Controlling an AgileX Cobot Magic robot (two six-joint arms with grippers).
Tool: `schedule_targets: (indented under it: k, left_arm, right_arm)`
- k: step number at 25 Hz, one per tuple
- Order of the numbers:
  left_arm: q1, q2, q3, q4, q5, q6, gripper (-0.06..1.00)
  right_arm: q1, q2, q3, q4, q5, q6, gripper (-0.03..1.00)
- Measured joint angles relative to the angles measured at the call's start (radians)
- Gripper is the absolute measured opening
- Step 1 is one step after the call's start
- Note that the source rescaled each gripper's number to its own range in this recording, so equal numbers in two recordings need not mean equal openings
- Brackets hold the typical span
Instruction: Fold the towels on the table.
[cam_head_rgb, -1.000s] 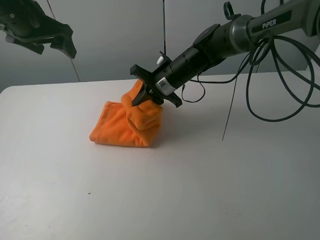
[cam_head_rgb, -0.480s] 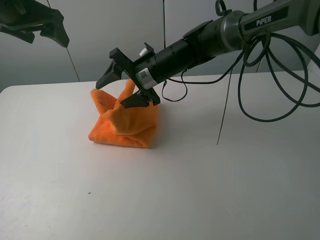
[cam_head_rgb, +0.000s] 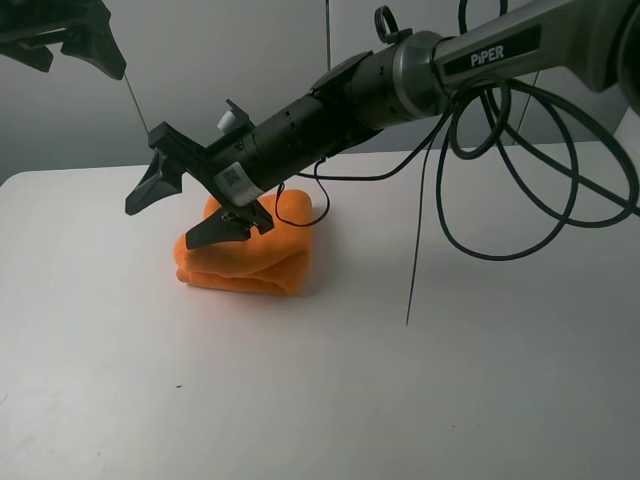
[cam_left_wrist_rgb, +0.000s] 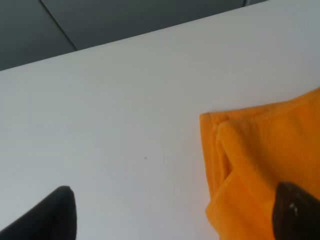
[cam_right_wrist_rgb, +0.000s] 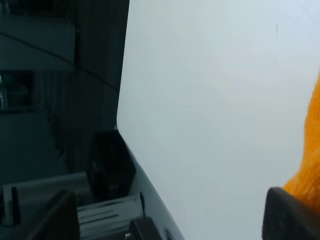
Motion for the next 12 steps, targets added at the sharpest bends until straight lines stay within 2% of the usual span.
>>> schedule_targets:
  k: [4,7,9,12]
  left_arm:
    - [0.0,-0.03,0.0,0.012,0.039,-0.002,1.0]
    - [0.0,-0.056,0.0,0.02,0.089,-0.006,1.0]
    - [0.005,-0.081,0.002,0.022,0.117,-0.009,1.0]
    - [0.033,-0.153,0.06,0.018,0.117,-0.01,1.0]
  right_arm:
    - [-0.004,-0.077,0.0,-0.102,-0.028,-0.021,0.8]
    - [-0.036,-0.145,0.0,-0.27,-0.034,-0.006,0.84]
    - [-0.07,-0.192,0.009,-0.389,-0.044,0.038,0.92]
    - [-0.148,-0.277,0.074,-0.539,-0.082,0.094,0.99]
